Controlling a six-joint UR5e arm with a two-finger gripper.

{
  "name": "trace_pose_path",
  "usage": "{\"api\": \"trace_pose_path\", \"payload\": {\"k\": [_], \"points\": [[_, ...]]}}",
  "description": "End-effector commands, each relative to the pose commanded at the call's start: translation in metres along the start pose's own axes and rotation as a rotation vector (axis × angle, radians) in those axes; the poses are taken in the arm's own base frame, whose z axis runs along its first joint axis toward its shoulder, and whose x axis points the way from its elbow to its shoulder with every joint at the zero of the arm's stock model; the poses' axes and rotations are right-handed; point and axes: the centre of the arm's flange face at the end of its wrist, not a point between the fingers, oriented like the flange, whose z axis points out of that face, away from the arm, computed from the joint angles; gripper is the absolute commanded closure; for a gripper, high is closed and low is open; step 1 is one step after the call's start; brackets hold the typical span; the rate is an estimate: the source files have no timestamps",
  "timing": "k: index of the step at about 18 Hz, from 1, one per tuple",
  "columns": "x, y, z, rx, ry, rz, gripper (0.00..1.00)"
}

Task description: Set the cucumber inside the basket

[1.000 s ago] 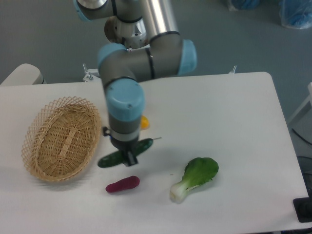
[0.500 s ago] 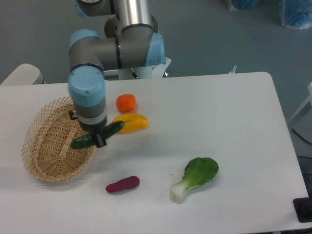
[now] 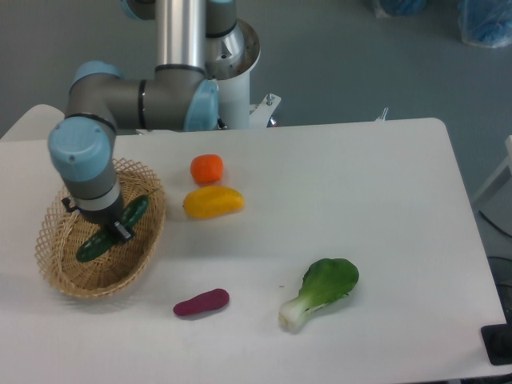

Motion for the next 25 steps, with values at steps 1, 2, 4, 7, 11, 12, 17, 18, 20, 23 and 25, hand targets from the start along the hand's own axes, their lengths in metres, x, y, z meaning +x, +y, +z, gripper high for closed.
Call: {"api": "trace_pose_path", "payload": {"k": [1, 2, 4, 7, 11, 12, 17, 18, 20, 23, 25], "points": [[0.003, 0.0, 0.003, -0.004, 0.003, 0.004, 0.58], [0.005, 0.002, 0.007, -0.009, 0.007, 0.005, 0.47], [0.008, 0.003, 0.015, -0.019, 0.012, 0.016, 0.12], [0.01, 0.001, 0.018, -0.007, -0.004, 0.023, 0.0], [0.006, -0.001, 0.006, 0.011, -0.018, 0.031, 0.0], [-0.002, 0.0, 0.002, 0.017, -0.025, 0.024, 0.0], [-0.076, 0.028, -0.022, 0.044, -0.057, 0.041, 0.0], [-0.089, 0.031, -0.028, 0.049, -0.063, 0.04, 0.0], [-0.117, 0.046, -0.037, 0.057, -0.078, 0.043, 0.0], [-0.162, 0.071, -0.054, 0.069, -0.104, 0.1, 0.0], [-0.195, 0.092, -0.053, 0.047, -0.084, 0.136, 0.0]]}}
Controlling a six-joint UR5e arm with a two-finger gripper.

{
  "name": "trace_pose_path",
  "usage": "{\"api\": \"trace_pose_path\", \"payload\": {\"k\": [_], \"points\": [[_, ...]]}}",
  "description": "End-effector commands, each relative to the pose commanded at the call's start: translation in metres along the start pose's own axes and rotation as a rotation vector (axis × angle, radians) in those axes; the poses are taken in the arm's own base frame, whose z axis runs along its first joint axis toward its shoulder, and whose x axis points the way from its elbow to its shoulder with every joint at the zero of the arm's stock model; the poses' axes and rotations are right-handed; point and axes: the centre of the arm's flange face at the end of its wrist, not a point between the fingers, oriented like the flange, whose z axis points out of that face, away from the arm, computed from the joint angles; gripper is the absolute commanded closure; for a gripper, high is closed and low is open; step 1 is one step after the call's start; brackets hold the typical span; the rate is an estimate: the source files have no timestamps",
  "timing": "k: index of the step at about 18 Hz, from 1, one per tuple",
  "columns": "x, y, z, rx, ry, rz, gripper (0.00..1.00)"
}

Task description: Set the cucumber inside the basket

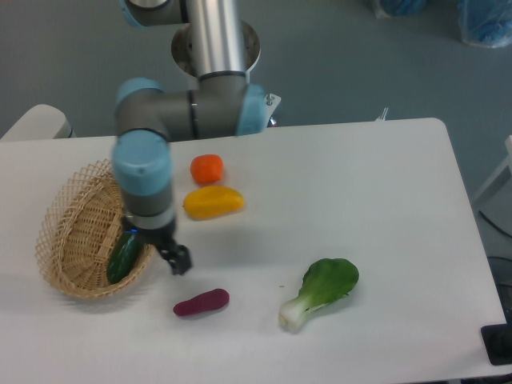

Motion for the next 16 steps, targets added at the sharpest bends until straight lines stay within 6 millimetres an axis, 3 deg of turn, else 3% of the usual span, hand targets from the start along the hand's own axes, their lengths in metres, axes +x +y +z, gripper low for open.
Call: {"api": "trace_pose_path", "payload": {"k": [8, 11, 16], "points": [[-0.099, 0.051, 0.012, -0.058, 0.059, 0.097, 0.0], [-0.134, 0.075, 0.007, -0.051, 0.04, 0.128, 0.0], [-0.179, 0.1, 0.01, -0.052, 0.051, 0.176, 0.0]]}}
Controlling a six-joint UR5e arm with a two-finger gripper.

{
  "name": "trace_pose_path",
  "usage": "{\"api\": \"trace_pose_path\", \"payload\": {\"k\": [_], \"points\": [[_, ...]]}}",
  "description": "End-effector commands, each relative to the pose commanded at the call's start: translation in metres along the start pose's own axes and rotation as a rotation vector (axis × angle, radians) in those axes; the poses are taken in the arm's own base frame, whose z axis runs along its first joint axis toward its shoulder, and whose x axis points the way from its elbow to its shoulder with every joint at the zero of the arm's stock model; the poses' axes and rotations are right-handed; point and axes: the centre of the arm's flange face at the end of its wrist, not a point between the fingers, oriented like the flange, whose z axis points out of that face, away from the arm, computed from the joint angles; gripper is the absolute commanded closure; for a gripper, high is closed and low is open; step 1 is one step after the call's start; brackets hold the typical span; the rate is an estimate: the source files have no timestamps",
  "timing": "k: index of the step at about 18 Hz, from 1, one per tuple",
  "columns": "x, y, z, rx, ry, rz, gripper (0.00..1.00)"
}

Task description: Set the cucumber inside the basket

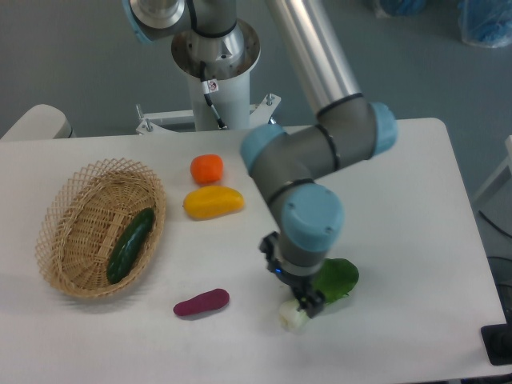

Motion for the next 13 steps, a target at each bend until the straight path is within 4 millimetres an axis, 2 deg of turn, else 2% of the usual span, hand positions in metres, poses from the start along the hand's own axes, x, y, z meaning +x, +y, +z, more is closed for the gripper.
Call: {"api": "trace_pose_path", "payload": {"k": [3, 6, 13], "points": [[-0.021, 0.018, 0.002, 0.001, -0.015, 0.027, 0.0], [-0.037, 0.022, 0.006, 0.001, -0.028, 0.034, 0.0], [-0.048, 0.04, 0.003, -0.019, 0.005, 0.08, 0.0]]}}
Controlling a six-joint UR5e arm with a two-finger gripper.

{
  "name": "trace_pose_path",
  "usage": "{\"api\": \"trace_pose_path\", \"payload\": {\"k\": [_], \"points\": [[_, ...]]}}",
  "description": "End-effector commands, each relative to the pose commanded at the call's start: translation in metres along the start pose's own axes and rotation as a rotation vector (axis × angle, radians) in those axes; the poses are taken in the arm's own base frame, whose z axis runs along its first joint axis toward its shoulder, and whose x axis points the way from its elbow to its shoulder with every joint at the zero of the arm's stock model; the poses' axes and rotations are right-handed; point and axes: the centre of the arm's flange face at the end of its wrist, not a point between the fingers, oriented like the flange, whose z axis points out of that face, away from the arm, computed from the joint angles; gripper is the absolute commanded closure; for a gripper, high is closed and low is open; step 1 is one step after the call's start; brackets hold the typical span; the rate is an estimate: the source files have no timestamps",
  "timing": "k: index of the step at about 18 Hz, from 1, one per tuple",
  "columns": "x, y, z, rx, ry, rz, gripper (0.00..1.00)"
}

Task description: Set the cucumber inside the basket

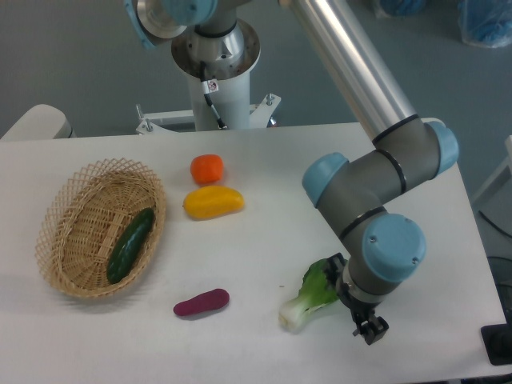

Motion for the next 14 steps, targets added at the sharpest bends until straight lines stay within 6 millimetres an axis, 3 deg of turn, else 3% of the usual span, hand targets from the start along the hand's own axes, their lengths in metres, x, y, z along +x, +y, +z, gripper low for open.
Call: {"api": "trace_pose_path", "payload": {"k": [14], "points": [[0.0016, -0.0008, 0.0057, 0.01, 0.004, -0.002, 0.0]]}}
